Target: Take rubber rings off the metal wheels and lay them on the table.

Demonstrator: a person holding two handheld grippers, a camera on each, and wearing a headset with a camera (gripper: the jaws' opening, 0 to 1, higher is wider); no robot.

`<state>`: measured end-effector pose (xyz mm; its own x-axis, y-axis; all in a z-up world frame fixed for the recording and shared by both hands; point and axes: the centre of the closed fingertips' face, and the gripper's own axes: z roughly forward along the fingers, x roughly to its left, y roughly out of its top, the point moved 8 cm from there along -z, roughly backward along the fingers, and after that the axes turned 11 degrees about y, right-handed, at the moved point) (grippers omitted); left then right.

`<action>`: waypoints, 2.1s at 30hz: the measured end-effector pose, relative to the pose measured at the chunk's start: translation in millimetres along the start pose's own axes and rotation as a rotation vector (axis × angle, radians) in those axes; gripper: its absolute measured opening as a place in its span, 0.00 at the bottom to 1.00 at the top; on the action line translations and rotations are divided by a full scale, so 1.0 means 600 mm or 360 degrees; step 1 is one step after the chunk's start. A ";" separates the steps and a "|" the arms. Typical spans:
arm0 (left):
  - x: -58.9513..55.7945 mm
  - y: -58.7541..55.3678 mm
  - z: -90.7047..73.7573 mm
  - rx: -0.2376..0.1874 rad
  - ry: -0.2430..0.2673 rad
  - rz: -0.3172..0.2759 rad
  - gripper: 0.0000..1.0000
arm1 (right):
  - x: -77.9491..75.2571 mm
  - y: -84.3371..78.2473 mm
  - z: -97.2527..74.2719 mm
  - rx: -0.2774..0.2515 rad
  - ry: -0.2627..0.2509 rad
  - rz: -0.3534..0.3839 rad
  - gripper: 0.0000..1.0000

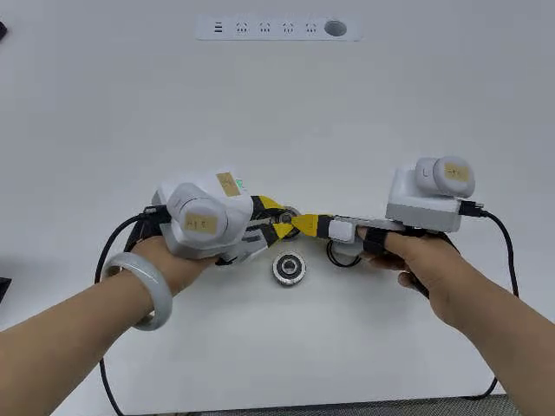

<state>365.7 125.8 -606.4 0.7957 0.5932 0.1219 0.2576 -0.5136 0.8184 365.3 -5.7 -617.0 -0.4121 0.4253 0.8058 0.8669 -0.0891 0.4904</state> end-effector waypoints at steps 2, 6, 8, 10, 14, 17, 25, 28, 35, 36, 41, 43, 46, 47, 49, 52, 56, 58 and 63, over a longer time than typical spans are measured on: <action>0.000 0.000 0.000 0.0000 0.0000 0.0000 0.13 | 0.000 0.001 -0.001 0.0002 -0.0002 -0.0013 0.13; 0.000 0.001 0.000 0.0001 0.0000 0.0000 0.13 | -0.001 0.000 -0.001 0.0017 -0.0019 -0.0060 0.12; 0.001 0.001 0.000 0.0001 0.0000 0.0000 0.13 | -0.003 0.000 0.000 0.0023 -0.0033 -0.0085 0.10; 0.001 0.001 0.000 0.0000 0.0000 -0.0001 0.13 | -0.001 0.000 0.000 0.0025 -0.0039 -0.0098 0.10; 0.001 0.001 -0.001 0.0001 -0.0001 0.0000 0.13 | -0.004 0.002 -0.002 0.0032 -0.0051 -0.0132 0.07; 0.001 0.001 0.000 0.0001 -0.0001 0.0000 0.13 | -0.006 0.003 -0.004 0.0031 -0.0053 -0.0148 0.06; 0.001 0.000 0.000 0.0000 -0.0001 -0.0005 0.13 | -0.003 0.003 -0.006 0.0027 -0.0050 -0.0154 0.03; 0.001 0.000 -0.001 0.0000 -0.0001 -0.0006 0.13 | -0.004 0.003 -0.006 0.0023 -0.0042 -0.0122 0.04; 0.001 0.000 0.000 -0.0004 0.0000 -0.0011 0.13 | -0.005 0.005 -0.006 0.0024 -0.0034 -0.0097 0.04; 0.001 0.000 0.000 -0.0004 -0.0001 -0.0012 0.13 | -0.005 0.005 -0.006 0.0024 -0.0035 -0.0098 0.04; 0.001 0.000 0.000 -0.0007 0.0000 -0.0014 0.13 | -0.004 0.006 -0.006 0.0028 -0.0041 -0.0109 0.04; 0.001 0.000 0.000 -0.0008 0.0000 -0.0014 0.13 | -0.002 0.005 -0.005 0.0034 -0.0048 -0.0138 0.04; 0.001 -0.001 0.000 -0.0009 0.0000 -0.0014 0.13 | -0.002 0.005 -0.005 0.0035 -0.0056 -0.0152 0.03; 0.001 -0.001 0.000 -0.0009 0.0000 -0.0015 0.13 | -0.001 0.005 -0.005 0.0034 -0.0057 -0.0154 0.03; 0.001 -0.001 0.000 -0.0009 0.0000 -0.0013 0.13 | -0.002 0.006 -0.005 0.0037 -0.0064 -0.0152 0.02; 0.001 -0.001 0.000 -0.0007 -0.0001 -0.0011 0.13 | -0.001 0.007 -0.004 0.0030 -0.0073 -0.0165 0.02; 0.001 -0.001 -0.001 -0.0007 -0.0002 -0.0010 0.13 | 0.002 0.006 -0.005 0.0018 -0.0062 -0.0157 0.02; 0.001 -0.001 -0.001 -0.0006 -0.0002 -0.0011 0.13 | 0.004 0.006 -0.005 0.0017 -0.0055 -0.0154 0.02; 0.001 -0.001 -0.001 -0.0006 -0.0002 -0.0010 0.13 | 0.006 0.006 -0.005 0.0014 -0.0047 -0.0143 0.01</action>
<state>365.7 126.9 -606.5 0.7948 0.5956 0.1160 0.2605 -0.5076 0.8212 366.2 -7.2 -611.3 -0.4801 0.4575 0.7485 0.8292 -0.0417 0.5574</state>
